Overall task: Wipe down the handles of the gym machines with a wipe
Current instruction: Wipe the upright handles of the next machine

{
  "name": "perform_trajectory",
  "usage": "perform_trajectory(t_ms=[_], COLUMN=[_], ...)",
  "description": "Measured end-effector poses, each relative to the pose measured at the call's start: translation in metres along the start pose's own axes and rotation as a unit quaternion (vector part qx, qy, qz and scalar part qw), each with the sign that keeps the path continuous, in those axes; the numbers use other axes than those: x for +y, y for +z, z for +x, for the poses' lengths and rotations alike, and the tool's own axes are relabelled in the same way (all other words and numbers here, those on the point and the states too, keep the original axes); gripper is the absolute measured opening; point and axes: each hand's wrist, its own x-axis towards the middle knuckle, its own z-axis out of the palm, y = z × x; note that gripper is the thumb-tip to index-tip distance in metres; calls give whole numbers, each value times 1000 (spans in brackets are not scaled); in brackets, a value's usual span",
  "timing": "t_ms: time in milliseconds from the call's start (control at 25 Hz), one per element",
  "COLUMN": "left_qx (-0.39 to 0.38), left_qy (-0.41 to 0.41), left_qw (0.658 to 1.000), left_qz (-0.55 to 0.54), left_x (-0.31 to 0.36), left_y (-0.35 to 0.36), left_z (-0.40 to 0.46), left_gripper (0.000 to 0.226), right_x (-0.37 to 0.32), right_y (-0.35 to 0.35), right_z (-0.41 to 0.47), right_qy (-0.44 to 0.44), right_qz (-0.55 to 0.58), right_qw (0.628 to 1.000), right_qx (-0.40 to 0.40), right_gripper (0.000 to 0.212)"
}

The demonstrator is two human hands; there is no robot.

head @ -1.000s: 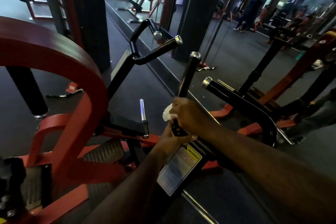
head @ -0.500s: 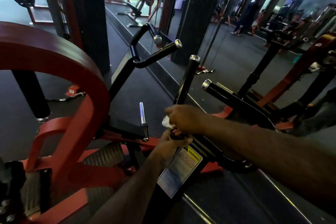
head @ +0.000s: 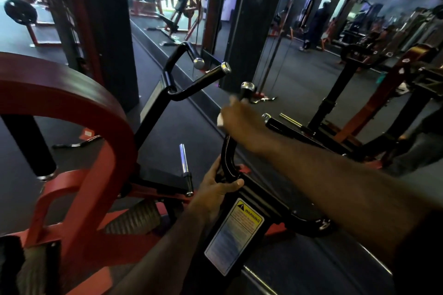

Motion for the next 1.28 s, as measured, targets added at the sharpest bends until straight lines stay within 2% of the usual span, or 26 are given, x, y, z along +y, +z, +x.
perform_trajectory(t_ms=[80, 120, 160, 280, 360, 440, 600, 680, 760, 800, 840, 920, 1040, 1120, 1200, 1280], left_qx=[3, 3, 4, 13, 19, 22, 24, 25, 25, 24, 21, 24, 32, 27, 21, 10], left_qy=[-8, -12, -15, -31, -32, -30, -34, -33, -32, -32, -31, -30, -28, -29, -34, -22], left_qw=[1000, 1000, 1000, 999, 999, 999, 999, 999, 999, 999, 999, 999, 999, 999, 999, 999], left_qz=[-17, -23, -27, -24, -3, 16, 16, 16, 21, 22, 24, 21, 21, 21, 21, 22], left_x=[-3, -4, -3, 3, 6, 7, 1, 1, 4, 6, 6, 6, 3, 2, 4, 6], left_y=[0, 1, 1, 3, 4, 3, 0, 0, 2, 3, 4, 5, 5, 2, 2, 5], left_z=[-1, -1, -1, -2, 0, 2, 5, 4, 1, 0, -1, -1, 0, 1, 0, -1], left_gripper=[80, 82, 82, 82, 85, 89, 93, 93, 92, 91, 91, 92, 92, 90, 85, 68], right_x=[23, 26, 22, -5, -1, 16, 41, 28, 1, -8, -10, 3, 25, 11, -20, -42], right_y=[-11, -14, -15, 3, 12, 7, -12, -12, -1, 4, 6, 5, -1, 6, 20, 40], right_z=[33, 41, 40, 3, -11, 5, 34, 26, 1, -11, -16, 3, 36, 29, -13, -52], right_qy=[104, 152, 162, 30, -7, 21, 156, 132, 2, -41, -51, 35, 182, 202, 184, 225], right_qz=[46, 60, 53, -3, 26, 60, 149, 132, 14, -6, 4, 49, 88, 119, 162, 262], right_qw=[993, 986, 985, 999, 1000, 998, 972, 982, 998, 992, 991, 996, 979, 971, 964, 929], right_qx=[39, 27, 19, -23, -10, 25, 99, 41, -65, -117, -127, -68, 7, 55, 104, 134], right_gripper=[35, 33, 30, 25, 23, 23, 36, 31, 23, 20, 19, 24, 28, 26, 26, 28])
